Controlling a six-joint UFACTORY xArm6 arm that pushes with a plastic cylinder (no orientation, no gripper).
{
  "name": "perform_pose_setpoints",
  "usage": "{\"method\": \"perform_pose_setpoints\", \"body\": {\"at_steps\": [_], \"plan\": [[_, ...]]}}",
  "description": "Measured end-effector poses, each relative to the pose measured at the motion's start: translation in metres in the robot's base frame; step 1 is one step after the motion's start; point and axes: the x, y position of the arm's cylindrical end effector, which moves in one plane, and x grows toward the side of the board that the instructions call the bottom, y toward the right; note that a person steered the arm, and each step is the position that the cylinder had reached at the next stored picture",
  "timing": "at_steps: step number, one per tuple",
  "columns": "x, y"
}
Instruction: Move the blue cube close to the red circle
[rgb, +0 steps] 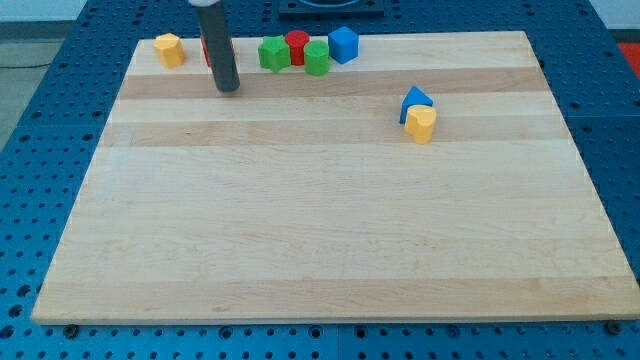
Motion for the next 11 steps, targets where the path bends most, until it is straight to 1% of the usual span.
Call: {"method": "perform_pose_setpoints", "body": {"at_steps": [1,2,3,4,5,6,7,8,11], "plan": [[0.019,0.106],[0.012,0.225],[-0.020,0.317],[-0.086,0.323],[-0.128,0.310],[-0.128,0.274],[-0.127,0.215],[-0.127,0.171],[-0.125,0.103]]}}
